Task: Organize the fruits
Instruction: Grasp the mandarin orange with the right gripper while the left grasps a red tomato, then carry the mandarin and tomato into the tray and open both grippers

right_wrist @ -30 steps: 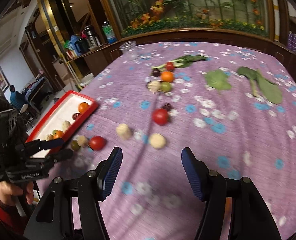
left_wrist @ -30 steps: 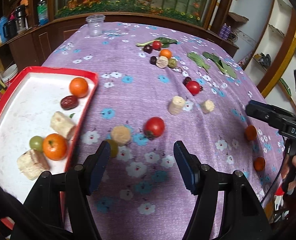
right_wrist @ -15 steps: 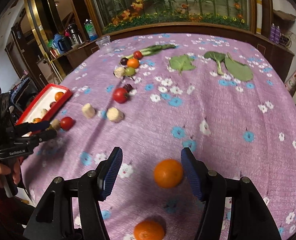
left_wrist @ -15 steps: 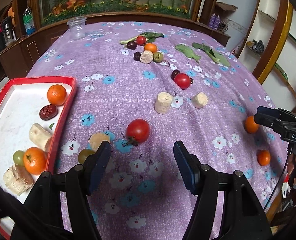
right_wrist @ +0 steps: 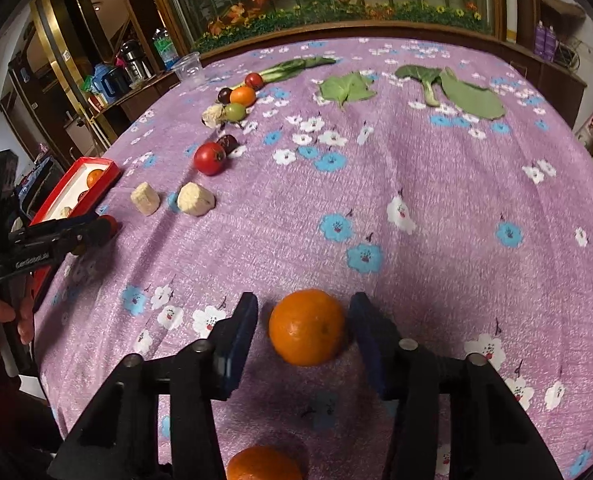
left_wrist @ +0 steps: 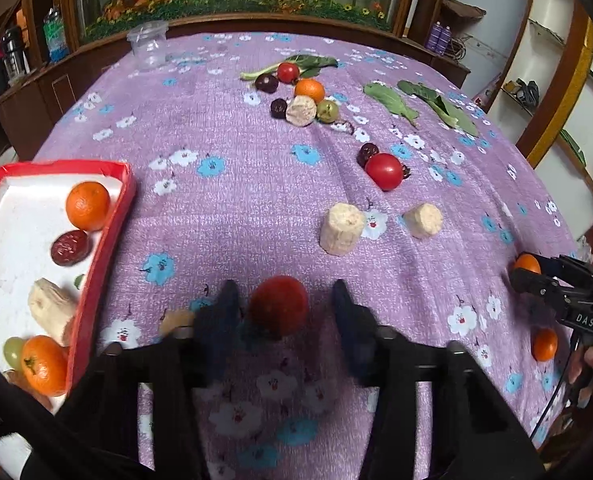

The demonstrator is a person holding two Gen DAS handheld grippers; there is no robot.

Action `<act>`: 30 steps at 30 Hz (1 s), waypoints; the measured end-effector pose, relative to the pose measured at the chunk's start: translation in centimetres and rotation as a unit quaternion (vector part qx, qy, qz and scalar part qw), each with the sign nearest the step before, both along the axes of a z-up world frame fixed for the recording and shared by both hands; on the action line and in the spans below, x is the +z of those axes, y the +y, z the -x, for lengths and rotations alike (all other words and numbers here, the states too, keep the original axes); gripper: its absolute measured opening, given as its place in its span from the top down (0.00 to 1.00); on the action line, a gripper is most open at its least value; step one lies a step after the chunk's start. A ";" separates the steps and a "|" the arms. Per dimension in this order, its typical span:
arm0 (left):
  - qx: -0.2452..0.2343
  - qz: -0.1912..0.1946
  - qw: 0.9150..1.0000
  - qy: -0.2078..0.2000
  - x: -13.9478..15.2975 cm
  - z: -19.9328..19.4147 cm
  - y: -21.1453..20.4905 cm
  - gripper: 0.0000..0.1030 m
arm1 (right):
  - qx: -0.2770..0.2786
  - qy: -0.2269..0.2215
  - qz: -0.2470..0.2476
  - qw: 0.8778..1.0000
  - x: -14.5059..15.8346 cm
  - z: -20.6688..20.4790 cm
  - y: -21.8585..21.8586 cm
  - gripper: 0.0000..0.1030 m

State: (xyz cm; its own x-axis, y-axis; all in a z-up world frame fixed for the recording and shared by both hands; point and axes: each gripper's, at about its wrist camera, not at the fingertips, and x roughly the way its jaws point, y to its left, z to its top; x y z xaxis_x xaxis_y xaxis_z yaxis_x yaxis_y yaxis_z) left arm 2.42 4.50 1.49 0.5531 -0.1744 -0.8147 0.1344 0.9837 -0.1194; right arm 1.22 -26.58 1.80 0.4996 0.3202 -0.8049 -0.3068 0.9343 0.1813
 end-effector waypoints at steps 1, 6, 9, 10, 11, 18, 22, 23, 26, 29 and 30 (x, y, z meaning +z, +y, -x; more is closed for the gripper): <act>0.003 0.000 1.000 0.004 -0.3 -0.1 0.1 0.70 | 0.000 -0.001 0.001 1.000 0.0 0.0 0.0 0.60; 0.011 0.000 1.000 0.000 -0.4 0.3 0.3 0.73 | 0.005 -0.003 0.009 1.000 0.1 0.0 0.2 0.65; 0.010 0.000 1.000 -0.001 -0.4 0.6 0.2 0.73 | 0.008 -0.013 0.001 1.000 0.9 0.2 0.4 0.65; 0.009 0.002 1.000 -0.001 -0.3 0.7 0.2 0.73 | 0.009 -0.015 -0.001 1.000 1.1 0.2 0.5 0.65; 0.009 0.005 1.000 -0.002 -0.2 0.9 0.2 0.73 | 0.009 -0.017 -0.005 1.000 1.4 0.3 0.6 0.65; 0.005 0.022 1.000 -0.016 1.2 2.1 0.5 0.73 | 0.032 -0.032 -0.027 0.999 3.6 0.3 2.5 0.66; 0.010 0.026 0.999 -0.031 2.5 2.9 1.0 0.73 | 0.051 -0.040 -0.039 0.997 4.9 0.3 4.4 0.66; 0.012 0.026 0.999 -0.035 2.8 3.1 1.1 0.73 | 0.056 -0.042 -0.043 0.997 5.2 0.3 5.0 0.66; 0.018 0.028 0.999 -0.042 3.6 3.7 1.9 0.73 | 0.076 -0.046 -0.055 0.995 6.4 0.5 7.0 0.66; 0.025 0.033 0.998 -0.046 4.5 4.3 2.9 0.73 | 0.101 -0.055 -0.064 0.991 7.9 0.9 9.1 0.66; 0.030 0.032 0.998 -0.049 4.9 4.4 3.3 0.73 | 0.111 -0.059 -0.067 0.990 8.6 1.0 10.0 0.66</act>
